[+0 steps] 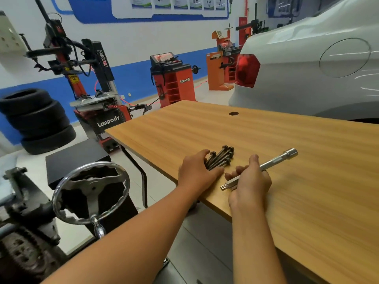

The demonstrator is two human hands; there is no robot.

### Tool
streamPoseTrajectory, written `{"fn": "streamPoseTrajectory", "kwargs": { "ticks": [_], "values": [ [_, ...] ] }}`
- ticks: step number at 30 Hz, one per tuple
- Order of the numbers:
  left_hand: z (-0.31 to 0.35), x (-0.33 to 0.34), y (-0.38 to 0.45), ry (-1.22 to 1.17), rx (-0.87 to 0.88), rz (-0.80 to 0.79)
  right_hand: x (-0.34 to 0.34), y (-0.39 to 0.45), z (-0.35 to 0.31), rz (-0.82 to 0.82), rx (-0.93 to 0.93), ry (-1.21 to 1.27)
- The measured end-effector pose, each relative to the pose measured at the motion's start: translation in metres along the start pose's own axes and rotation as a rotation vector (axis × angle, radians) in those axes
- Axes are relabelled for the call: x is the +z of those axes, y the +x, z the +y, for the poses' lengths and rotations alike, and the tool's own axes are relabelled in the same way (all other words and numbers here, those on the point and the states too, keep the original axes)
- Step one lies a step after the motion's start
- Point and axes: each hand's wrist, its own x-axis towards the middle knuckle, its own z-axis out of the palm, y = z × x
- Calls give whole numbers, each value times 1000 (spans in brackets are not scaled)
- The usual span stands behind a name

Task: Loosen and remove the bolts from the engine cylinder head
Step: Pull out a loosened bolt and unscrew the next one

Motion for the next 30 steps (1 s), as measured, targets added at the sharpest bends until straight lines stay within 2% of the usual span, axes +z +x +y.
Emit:
{"fn": "streamPoseTrajectory", "kwargs": {
  "ticks": [4, 12, 15, 17, 19, 21, 22, 23, 25, 27, 30],
  "values": [
    [0, -3, -3, 11, -41, -62, 0, -4, 1, -13, -10, -2],
    [-9, -17, -14, 94, -107, -6, 6, -18, -2, -61, -25, -59],
    [-13, -32, -26, 64, -116, 106, 9, -30, 1, -97, -8, -54],
    [-24, -44, -46, -96, -157, 215, 18, -49, 12, -154, -25, -52],
    [-39, -62, -70, -446, -259, 226, 32, -76, 33, -249, -51, -116],
    [-61, -93, -97, -762, -367, 109, 52, -120, 61, -410, -63, -217],
    [-65, -104, -108, -833, -388, 27, 58, -133, 71, -476, -70, -257],
    [-76, -122, -119, -857, -397, 12, 68, -155, 84, -558, -76, -297],
    [-97, -167, -140, -854, -400, 106, 89, -205, 107, -714, -107, -344],
    [-120, -214, -159, -850, -391, 277, 112, -259, 123, -860, -178, -346],
    [-152, -282, -186, -981, -383, 440, 141, -348, 141, -1095, -313, -347]
  ]
}}
